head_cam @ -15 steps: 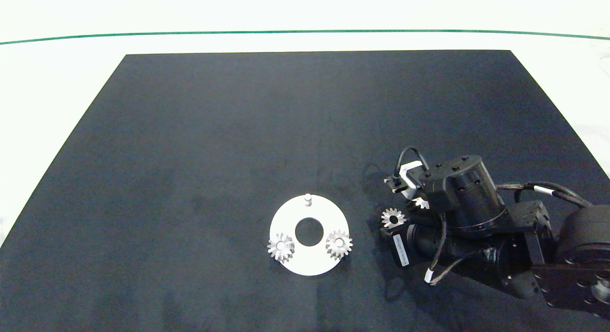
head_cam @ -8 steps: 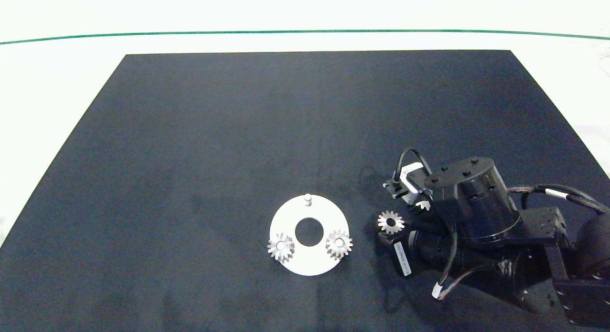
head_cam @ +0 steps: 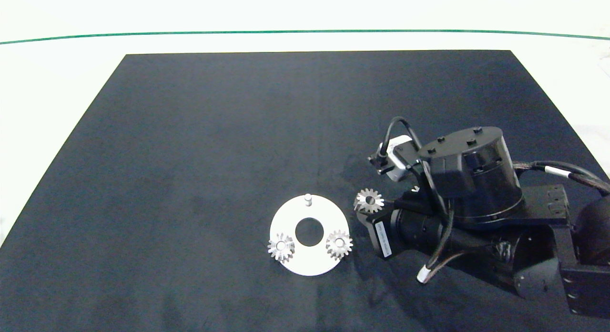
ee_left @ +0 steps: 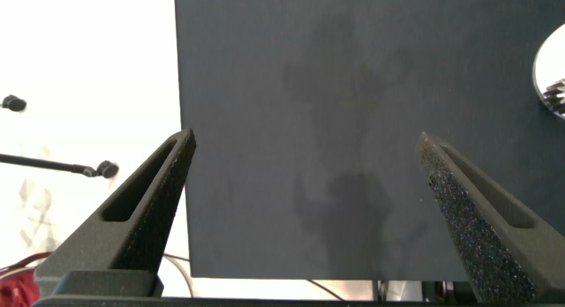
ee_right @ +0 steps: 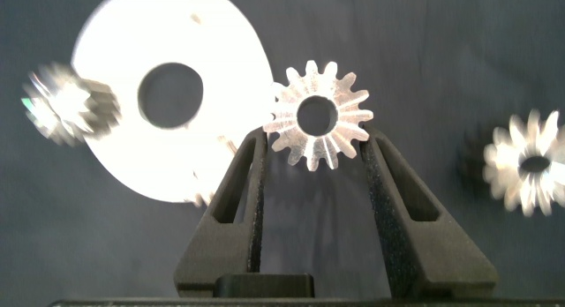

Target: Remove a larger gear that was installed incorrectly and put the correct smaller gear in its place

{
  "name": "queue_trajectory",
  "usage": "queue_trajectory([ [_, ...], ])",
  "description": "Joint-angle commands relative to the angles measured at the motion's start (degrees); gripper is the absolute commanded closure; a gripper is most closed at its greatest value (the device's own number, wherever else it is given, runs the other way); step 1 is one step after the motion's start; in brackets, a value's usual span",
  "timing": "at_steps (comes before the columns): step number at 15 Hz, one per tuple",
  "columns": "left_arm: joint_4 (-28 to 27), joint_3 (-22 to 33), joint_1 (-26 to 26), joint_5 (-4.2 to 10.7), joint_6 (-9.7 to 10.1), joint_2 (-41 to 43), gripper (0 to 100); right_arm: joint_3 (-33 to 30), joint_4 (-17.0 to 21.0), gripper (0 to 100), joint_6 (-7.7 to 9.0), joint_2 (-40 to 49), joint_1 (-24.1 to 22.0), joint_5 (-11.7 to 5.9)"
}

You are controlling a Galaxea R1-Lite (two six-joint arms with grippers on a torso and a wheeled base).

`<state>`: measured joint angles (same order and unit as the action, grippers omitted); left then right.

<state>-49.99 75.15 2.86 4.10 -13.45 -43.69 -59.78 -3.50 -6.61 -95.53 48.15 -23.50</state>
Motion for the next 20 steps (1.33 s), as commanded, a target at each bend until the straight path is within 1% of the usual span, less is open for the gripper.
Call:
queue_trajectory([
  [1,-0.28,-0.01,0.04,0.03,-0.09,0.01,0,-4.73,-0.46,78,-0.07,-2.91,0.19,0.12],
  [5,-0.28,-0.01,-0.05,0.03,-0.09,0.19,0,-9.65,-0.28,78,0.1,-7.22,0.63,0.21],
  [7,-0.28,-0.1,-0.05,0.03,-0.09,0.27,0,-10.97,-0.19,78,0.37,-8.45,1.42,0.12],
  [8,-0.28,-0.01,-0.05,0.03,-0.09,0.27,0,-12.2,-0.28,78,1.51,-9.5,1.68,0.04],
  [9,-0.28,-0.01,-0.05,0.03,-0.09,0.27,0,-13.43,-0.1,78,1.86,-10.12,1.77,0.04],
  [11,-0.28,-0.1,-0.05,0.03,-0.09,0.36,0,-15.28,0.42,78,2.04,-10.82,2.3,0.04],
  [13,-0.28,-0.01,-0.05,0.03,-0.09,0.45,0,-16.59,0.42,78,3.36,-12.23,2.82,0.04],
  [14,-0.28,-0.01,-0.05,0.03,-0.18,0.54,0,-17.39,0.42,78,3.71,-13.02,3.35,0.04],
  [20,-0.28,-0.01,-0.05,0.03,-0.26,0.71,0,-18.44,0.6,78,3.88,-15.48,3.97,-0.05],
])
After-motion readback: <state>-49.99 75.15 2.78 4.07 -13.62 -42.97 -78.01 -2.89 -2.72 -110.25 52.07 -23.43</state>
